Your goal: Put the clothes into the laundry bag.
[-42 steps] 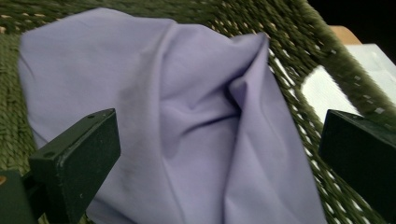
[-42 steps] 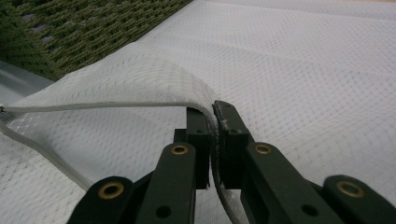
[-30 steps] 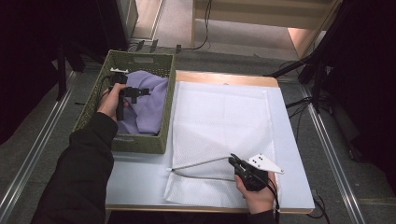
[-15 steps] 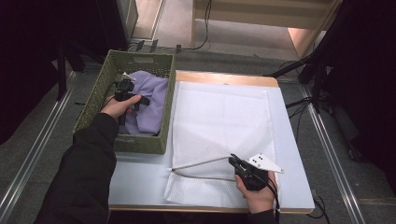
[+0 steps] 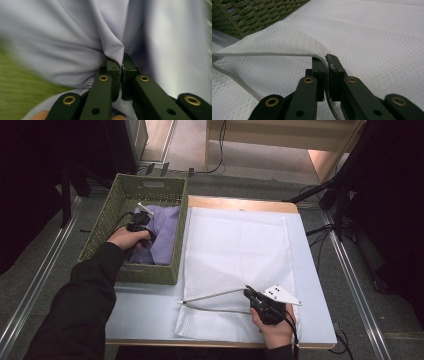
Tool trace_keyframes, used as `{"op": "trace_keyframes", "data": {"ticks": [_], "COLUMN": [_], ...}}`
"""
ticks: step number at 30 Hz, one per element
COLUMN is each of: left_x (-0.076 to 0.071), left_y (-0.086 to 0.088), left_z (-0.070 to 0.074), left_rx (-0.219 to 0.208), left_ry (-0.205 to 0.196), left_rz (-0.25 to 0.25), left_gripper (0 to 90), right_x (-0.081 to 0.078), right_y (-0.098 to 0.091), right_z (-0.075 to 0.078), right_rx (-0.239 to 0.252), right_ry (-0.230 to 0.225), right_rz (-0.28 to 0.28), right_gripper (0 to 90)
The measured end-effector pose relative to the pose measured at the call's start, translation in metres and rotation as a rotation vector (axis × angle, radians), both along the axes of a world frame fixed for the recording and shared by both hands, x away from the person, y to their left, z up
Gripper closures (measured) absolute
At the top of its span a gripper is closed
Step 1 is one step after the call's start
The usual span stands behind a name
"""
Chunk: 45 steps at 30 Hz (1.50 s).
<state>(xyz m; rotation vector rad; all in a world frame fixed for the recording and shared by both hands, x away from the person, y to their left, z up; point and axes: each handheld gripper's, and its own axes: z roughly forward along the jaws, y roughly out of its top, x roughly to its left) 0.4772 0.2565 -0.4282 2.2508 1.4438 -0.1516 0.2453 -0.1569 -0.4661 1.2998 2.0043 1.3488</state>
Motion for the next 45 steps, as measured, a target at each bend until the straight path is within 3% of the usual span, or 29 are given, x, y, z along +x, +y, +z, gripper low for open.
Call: {"op": "trace_keyframes", "data": {"ticks": [2,4,6,8,9,10,11,12,14,16,18,21,24,26,27,30,33,35,37,38,40,42,43,44,45], "left_x": [-0.006,-0.007,-0.004,-0.001,0.001,0.002,0.004,0.004,0.007,0.013,0.018,0.021,0.021,0.02,0.019,0.012,0.0,-0.005,-0.005,-0.004,-0.002,0.002,0.004,0.004,0.005], "left_y": [-0.008,-0.009,-0.004,0.005,0.011,0.014,0.018,0.02,0.019,0.014,0.009,0.006,0.004,0.006,0.006,0.002,-0.012,-0.016,-0.014,-0.012,-0.006,0.007,0.016,0.022,0.031], "left_z": [0.003,0.011,0.019,0.03,0.037,0.04,0.043,0.045,0.047,0.041,0.031,0.017,0.01,0.01,0.009,0.006,0.002,0.006,0.016,0.021,0.028,0.039,0.045,0.047,0.05], "left_rx": [0.0,0.004,-0.043,-0.124,-0.173,-0.206,-0.271,-0.283,-0.226,-0.102,-0.039,-0.002,-0.021,-0.06,-0.06,-0.035,-0.062,-0.038,-0.043,-0.064,-0.112,-0.171,-0.222,-0.261,-0.326], "left_ry": [0.038,-0.007,-0.043,-0.092,-0.131,-0.156,-0.209,-0.254,-0.325,-0.349,-0.329,-0.288,-0.216,-0.141,-0.116,-0.027,0.11,0.121,0.081,0.058,0.019,-0.08,-0.164,-0.212,-0.286], "left_rz": [-0.081,-0.084,-0.043,0.023,0.066,0.082,0.108,0.143,0.224,0.28,0.297,0.29,0.251,0.228,0.213,0.106,-0.091,-0.152,-0.123,-0.105,-0.057,0.042,0.13,0.181,0.28], "left_gripper": [82.4,69.2,53.6,44.4,39.3,30.3,19.1,9.5,11.1,14.3,15.6,26.5,62.9,82.5,86.1,88.3,87.2,82.6,71.9,62.5,52.3,35.6,28.1,23.2,20.1], "right_x": [0.0,0.0,-0.001,-0.001,-0.001,-0.002,-0.001,-0.001,0.0,0.0,0.0,0.0,0.001,0.001,0.001,0.0,0.0,0.001,0.0,0.0,0.0,-0.001,-0.001,-0.001,-0.001], "right_y": [0.0,0.0,0.0,0.0,0.0,-0.001,-0.001,-0.001,-0.002,-0.001,0.001,0.001,0.0,-0.001,-0.001,-0.001,0.0,0.0,0.001,0.001,0.001,0.001,0.001,0.0,0.0], "right_z": [0.0,0.0,0.0,0.0,0.001,0.001,0.0,0.0,-0.001,-0.002,-0.002,-0.002,-0.003,-0.004,-0.003,-0.002,-0.002,-0.003,-0.003,-0.003,-0.003,-0.002,-0.002,-0.003,-0.003], "right_rx": [0.0,-0.001,-0.002,-0.002,-0.002,0.001,0.001,0.003,0.0,-0.001,-0.004,-0.006,-0.008,-0.006,-0.007,-0.004,-0.003,-0.005,-0.007,-0.01,-0.01,-0.008,-0.006,-0.006,-0.004], "right_ry": [-0.001,-0.002,-0.005,-0.005,-0.004,0.0,0.0,0.003,0.002,0.004,0.008,0.005,0.007,0.012,0.011,0.007,0.007,0.007,0.008,0.008,0.007,0.005,0.005,0.005,0.006], "right_rz": [0.001,-0.001,0.001,0.001,0.0,-0.004,-0.004,-0.003,-0.002,0.0,0.001,0.003,0.004,0.002,0.001,-0.001,0.0,0.002,0.003,0.006,0.006,0.003,0.002,0.005,0.004], "right_gripper": [86.4,86.4,86.4,86.4,86.4,86.4,86.4,86.4,86.4,86.4,86.4,86.3,86.3,86.3,86.3,86.2,86.3,86.3,86.3,86.2,86.2,86.0,85.9,85.7,85.6]}}
